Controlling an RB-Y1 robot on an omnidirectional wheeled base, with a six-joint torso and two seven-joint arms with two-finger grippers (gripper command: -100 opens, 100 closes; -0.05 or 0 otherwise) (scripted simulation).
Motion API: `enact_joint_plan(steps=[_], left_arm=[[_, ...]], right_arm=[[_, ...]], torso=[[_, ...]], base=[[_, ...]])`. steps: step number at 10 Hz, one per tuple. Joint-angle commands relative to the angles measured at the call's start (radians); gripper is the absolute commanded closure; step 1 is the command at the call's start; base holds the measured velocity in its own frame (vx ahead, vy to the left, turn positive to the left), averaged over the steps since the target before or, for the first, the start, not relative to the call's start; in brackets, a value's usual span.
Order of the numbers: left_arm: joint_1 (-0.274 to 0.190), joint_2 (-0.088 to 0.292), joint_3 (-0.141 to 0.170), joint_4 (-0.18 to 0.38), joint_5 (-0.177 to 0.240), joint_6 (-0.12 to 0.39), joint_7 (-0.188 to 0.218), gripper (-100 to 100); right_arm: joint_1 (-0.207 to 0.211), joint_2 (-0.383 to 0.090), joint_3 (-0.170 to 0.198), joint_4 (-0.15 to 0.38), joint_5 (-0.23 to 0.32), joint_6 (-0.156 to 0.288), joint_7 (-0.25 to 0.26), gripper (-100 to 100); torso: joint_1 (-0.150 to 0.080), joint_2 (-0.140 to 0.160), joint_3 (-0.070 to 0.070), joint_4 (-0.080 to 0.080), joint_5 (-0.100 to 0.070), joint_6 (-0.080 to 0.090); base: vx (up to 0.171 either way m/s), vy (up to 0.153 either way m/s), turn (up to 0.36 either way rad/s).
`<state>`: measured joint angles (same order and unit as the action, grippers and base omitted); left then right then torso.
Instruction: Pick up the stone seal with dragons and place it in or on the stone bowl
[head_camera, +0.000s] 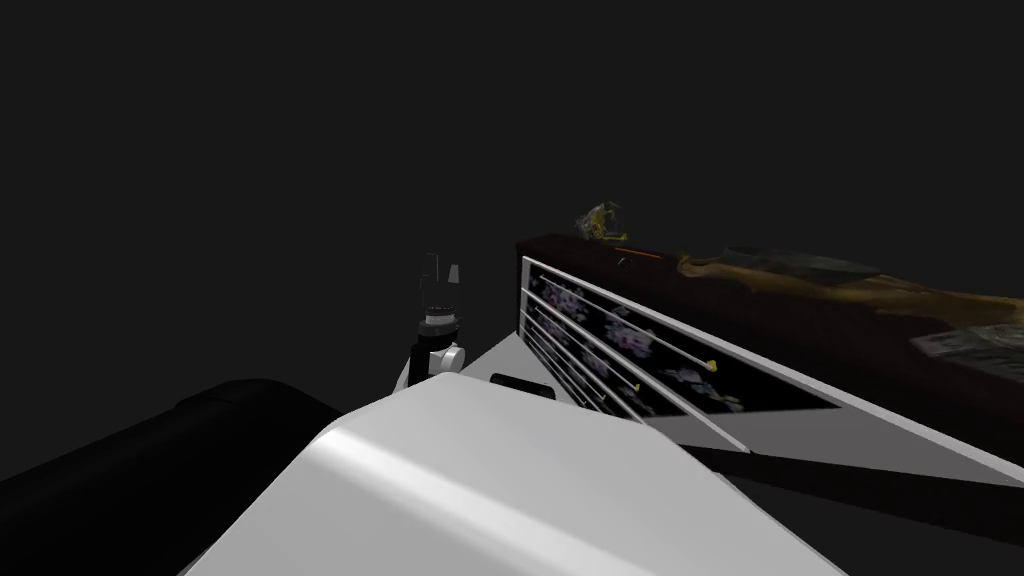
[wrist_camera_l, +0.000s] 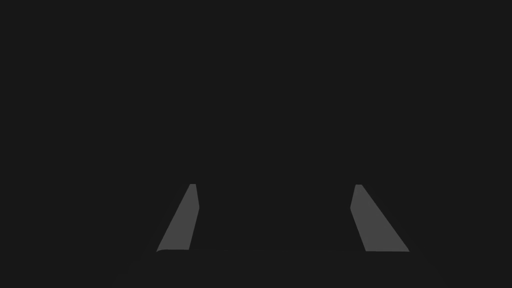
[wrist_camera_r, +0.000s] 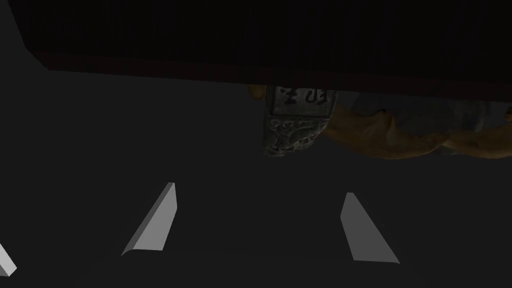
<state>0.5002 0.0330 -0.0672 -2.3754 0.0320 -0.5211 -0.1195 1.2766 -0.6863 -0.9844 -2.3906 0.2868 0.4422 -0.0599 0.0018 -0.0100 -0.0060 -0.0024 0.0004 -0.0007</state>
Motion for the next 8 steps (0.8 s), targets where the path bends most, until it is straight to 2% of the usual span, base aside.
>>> enact_joint_plan(steps=[1,3,4,5,6,7,8], left_arm=[[0.0,0.0,0.0,0.0,0.0,0.0,0.0,0],[0.0,0.0,0.0,0.0,0.0,0.0,0.0,0],[0.0,0.0,0.0,0.0,0.0,0.0,0.0,0],[0.0,0.0,0.0,0.0,0.0,0.0,0.0,0],[0.0,0.0,0.0,0.0,0.0,0.0,0.0,0],[0.0,0.0,0.0,0.0,0.0,0.0,0.0,0],[0.0,0.0,0.0,0.0,0.0,0.0,0.0,0]], right_arm=[[0.036,-0.033,-0.019,0.016,-0.005,0.036,0.015,-100],[0.048,-0.048,-0.026,0.023,-0.006,0.052,0.021,-100],[0.042,-0.042,-0.021,0.02,-0.003,0.047,0.019,-100],[0.043,-0.042,-0.021,0.02,-0.003,0.049,0.02,0],[0.062,-0.051,-0.041,0.006,-0.019,0.06,0.011,-100],[0.053,-0.049,-0.032,0.014,-0.013,0.054,0.016,-100],[0.054,-0.05,-0.034,0.013,-0.014,0.056,0.014,100]], torso=[[0.0,0.0,0.0,0.0,0.0,0.0],[-0.005,-0.001,-0.001,0.0,-0.001,0.0],[-0.006,0.001,0.0,0.0,-0.002,0.0],[-0.004,0.005,0.003,0.001,-0.001,0.0],[-0.002,0.009,0.005,0.002,-0.001,0.001],[-0.006,0.007,0.004,0.002,-0.001,0.001],[-0.005,0.008,0.005,0.002,-0.001,0.001]], base=[[0.183,-0.023,0.171],[0.15,-0.08,0.078],[0.052,-0.04,0.012],[0.011,-0.008,0.003],[0.065,-0.097,-0.017],[0.04,-0.062,0.007],[0.005,-0.009,-0.001]])
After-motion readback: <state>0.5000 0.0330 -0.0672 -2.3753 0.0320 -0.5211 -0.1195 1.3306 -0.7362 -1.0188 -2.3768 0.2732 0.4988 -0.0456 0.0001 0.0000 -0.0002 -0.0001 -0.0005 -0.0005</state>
